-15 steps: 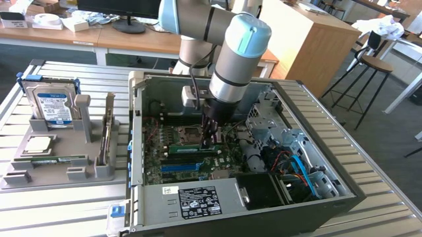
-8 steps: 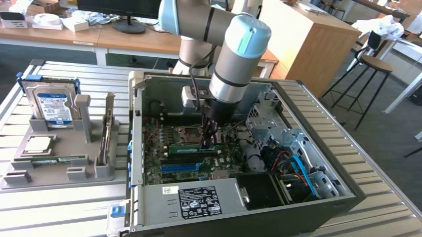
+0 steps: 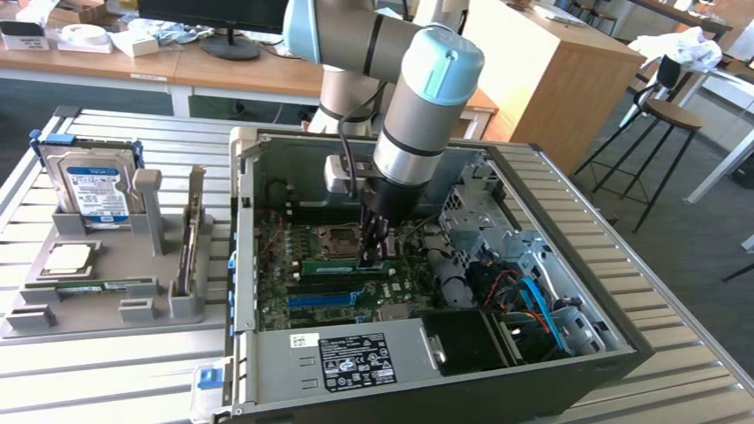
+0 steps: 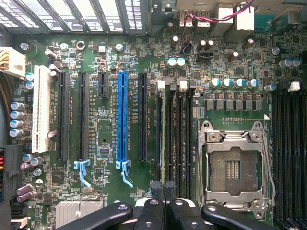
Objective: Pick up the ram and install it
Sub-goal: 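Insert the ram into the slot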
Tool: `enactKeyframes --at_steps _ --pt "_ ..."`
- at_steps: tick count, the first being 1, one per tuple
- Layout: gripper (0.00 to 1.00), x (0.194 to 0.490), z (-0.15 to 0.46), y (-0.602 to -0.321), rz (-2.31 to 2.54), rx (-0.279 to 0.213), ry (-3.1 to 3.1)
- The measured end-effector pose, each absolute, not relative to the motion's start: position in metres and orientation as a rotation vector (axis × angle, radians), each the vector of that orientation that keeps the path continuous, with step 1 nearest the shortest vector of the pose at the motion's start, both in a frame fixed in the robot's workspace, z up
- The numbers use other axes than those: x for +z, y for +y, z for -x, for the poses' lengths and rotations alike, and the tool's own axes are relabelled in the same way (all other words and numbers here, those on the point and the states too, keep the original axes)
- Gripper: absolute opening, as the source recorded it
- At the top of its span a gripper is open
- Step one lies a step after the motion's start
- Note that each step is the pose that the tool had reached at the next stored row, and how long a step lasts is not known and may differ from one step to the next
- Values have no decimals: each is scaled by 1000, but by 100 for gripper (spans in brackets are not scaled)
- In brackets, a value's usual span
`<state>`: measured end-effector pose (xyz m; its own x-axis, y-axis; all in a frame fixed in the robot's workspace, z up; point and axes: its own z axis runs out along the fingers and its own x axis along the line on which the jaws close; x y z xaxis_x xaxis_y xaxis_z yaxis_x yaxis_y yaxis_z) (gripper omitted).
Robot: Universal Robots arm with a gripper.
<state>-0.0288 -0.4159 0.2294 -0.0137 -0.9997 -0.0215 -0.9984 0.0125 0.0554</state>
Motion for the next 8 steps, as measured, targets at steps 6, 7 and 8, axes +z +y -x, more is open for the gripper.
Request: enactKeyframes --at_steps 6,7,8 --pt "11 229 28 -416 -2196 -87 -2210" --pt "11 229 28 -416 -2197 -87 -2209" --pt "11 229 28 -416 -2198 -87 -2207"
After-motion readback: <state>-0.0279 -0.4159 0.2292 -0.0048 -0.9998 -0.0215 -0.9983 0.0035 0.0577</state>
